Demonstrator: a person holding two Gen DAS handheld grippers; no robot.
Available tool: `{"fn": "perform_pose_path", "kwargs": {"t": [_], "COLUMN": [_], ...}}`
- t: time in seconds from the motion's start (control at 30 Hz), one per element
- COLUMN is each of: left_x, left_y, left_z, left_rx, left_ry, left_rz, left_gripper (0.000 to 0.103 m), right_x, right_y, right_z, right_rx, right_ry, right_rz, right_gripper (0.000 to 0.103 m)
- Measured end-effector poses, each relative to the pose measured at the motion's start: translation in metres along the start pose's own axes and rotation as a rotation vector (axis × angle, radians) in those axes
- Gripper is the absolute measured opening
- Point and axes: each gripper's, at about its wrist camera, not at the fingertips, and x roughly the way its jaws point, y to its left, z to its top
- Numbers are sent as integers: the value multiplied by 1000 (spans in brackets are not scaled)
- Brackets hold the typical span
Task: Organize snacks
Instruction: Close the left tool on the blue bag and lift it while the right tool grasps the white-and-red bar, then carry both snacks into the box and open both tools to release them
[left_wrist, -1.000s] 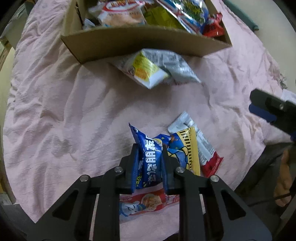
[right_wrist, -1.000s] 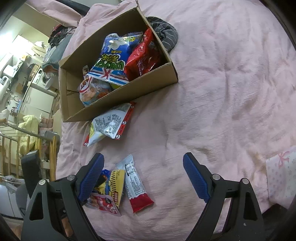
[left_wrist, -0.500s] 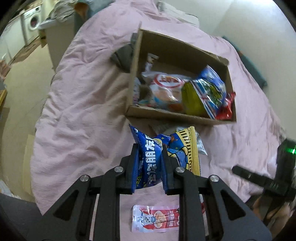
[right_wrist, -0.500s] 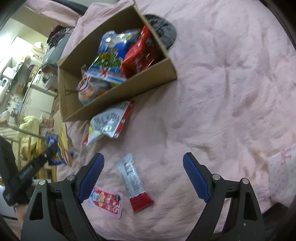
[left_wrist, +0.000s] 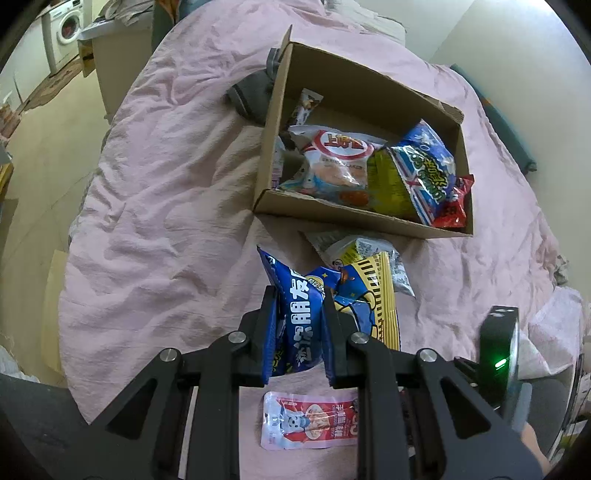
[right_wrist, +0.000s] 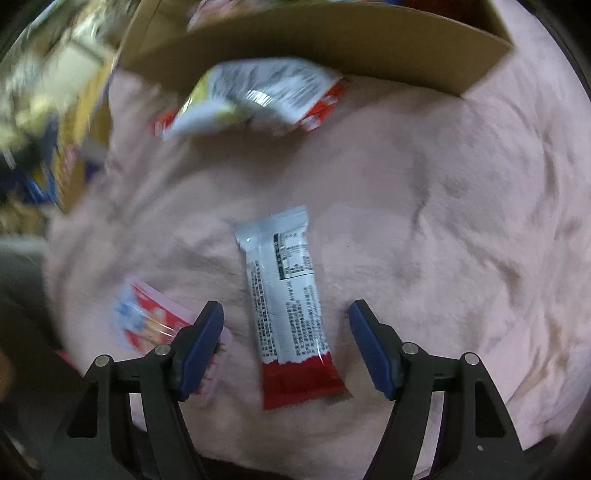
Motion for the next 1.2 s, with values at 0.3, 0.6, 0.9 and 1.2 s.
{"fn": "perform_pose_path", "kwargs": {"t": [0.3, 0.6, 0.9, 1.2], "left_x": [0, -1, -7, -14], "left_y": [-2, 1, 3, 8], "left_z": [-2, -4, -1, 2], "left_rx": [13, 19, 5, -17], "left_ry": [-2, -3, -22, -41], "left_rz": [8, 29, 21, 10], "left_gripper": [18, 18, 17, 17], "right_x": [6, -23, -80, -128], "right_y": [8, -21, -38, -45], "right_z": [-1, -4, -21, -15], "right_rx": [-47, 48, 137, 172], "right_ry": [-17, -52, -147, -249], "right_rz": [-48, 19, 47, 70], "right_gripper": [41, 33, 33, 33]}}
